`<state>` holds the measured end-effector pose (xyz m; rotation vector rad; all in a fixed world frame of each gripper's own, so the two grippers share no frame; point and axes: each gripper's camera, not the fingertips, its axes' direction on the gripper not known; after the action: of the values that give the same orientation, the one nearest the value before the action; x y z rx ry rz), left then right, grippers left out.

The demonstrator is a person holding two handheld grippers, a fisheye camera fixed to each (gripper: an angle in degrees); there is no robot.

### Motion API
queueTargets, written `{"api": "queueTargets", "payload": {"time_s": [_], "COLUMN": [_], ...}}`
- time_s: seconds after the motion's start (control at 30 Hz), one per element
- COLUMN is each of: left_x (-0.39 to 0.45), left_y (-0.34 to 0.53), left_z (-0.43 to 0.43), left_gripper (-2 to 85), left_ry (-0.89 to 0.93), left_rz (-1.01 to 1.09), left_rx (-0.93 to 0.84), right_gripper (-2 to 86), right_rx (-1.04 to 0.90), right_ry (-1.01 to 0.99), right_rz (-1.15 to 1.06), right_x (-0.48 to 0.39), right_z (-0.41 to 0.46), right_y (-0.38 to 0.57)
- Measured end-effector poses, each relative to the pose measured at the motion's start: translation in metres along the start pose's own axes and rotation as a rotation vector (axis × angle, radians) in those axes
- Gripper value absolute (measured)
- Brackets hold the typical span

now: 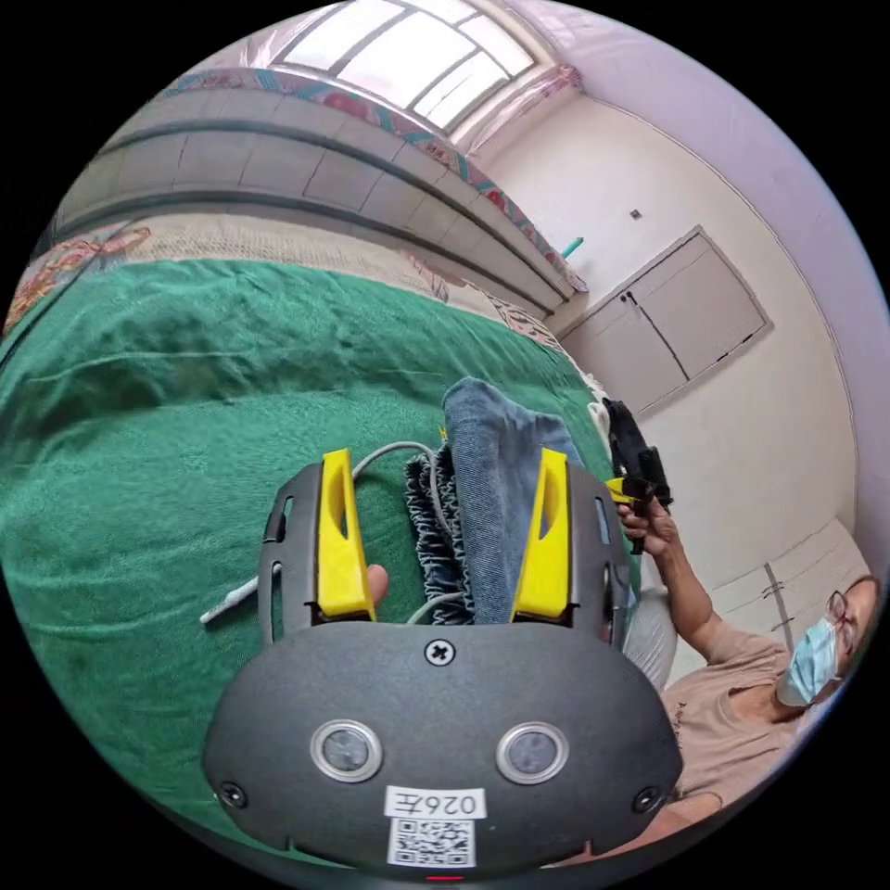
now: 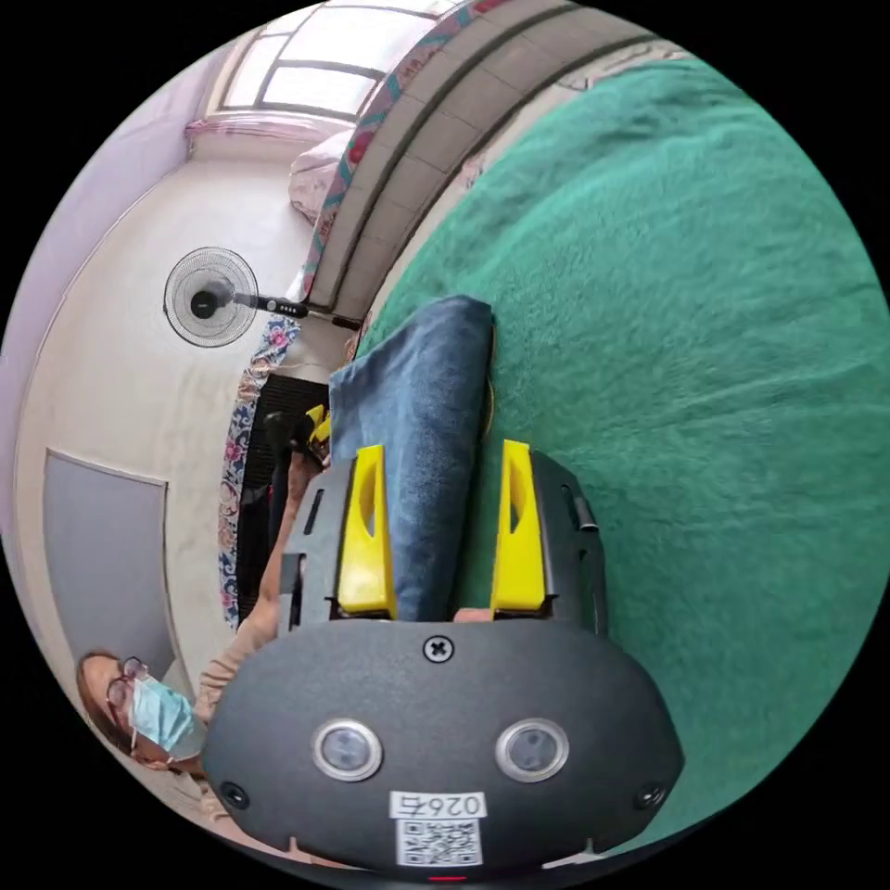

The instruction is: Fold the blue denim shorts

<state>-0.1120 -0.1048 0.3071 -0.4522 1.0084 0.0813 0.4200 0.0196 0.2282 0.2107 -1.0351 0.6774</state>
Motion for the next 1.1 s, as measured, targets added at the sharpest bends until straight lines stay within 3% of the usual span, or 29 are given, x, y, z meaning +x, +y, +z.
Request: {"api": "queueTargets", "payload": {"time_s": [0.1,0.23,0.3,0.4,0.57,0.7,0.83,0.9,1.1], "left_x": [-0.009,-0.012,-0.017,-0.017,0.024,0.035,0.031,0.031,0.039], "left_y": [-0.007,-0.011,-0.012,0.003,0.055,0.101,0.106,0.098,0.066], "left_z": [0.037,0.043,0.04,0.03,0.026,0.003,-0.011,-0.006,-0.011], "left_gripper": [19.7,15.5,11.6,8.8,8.8,13.4,17.9,19.9,18.4], "left_ry": [0.125,0.06,0.077,0.167,0.184,0.155,0.164,0.275,0.322], "left_rz": [-0.002,0.012,-0.008,-0.069,0.006,-0.036,-0.029,-0.014,0.032], "left_rx": [-0.129,-0.13,-0.139,-0.083,-0.17,-0.017,0.01,-0.013,-0.086], "right_gripper": [14.0,11.6,6.1,1.7,1.7,5.2,8.4,8.5,7.9], "right_rx": [-0.002,0.043,0.035,-0.06,-0.236,-0.258,-0.216,-0.26,-0.289], "right_ry": [-0.069,0.004,0.079,-0.002,0.117,0.122,-0.025,-0.064,-0.017], "right_rz": [-0.058,-0.111,-0.126,-0.104,-0.2,-0.119,-0.08,-0.089,-0.179], "right_x": [0.005,0.0,-0.001,-0.002,-0.019,0.009,0.026,0.027,-0.014], "right_z": [0.025,0.036,0.037,0.026,-0.006,-0.022,-0.032,-0.017,0.007], "right_y": [-0.005,-0.005,-0.006,-0.019,-0.031,-0.04,-0.057,-0.07,-0.107]}}
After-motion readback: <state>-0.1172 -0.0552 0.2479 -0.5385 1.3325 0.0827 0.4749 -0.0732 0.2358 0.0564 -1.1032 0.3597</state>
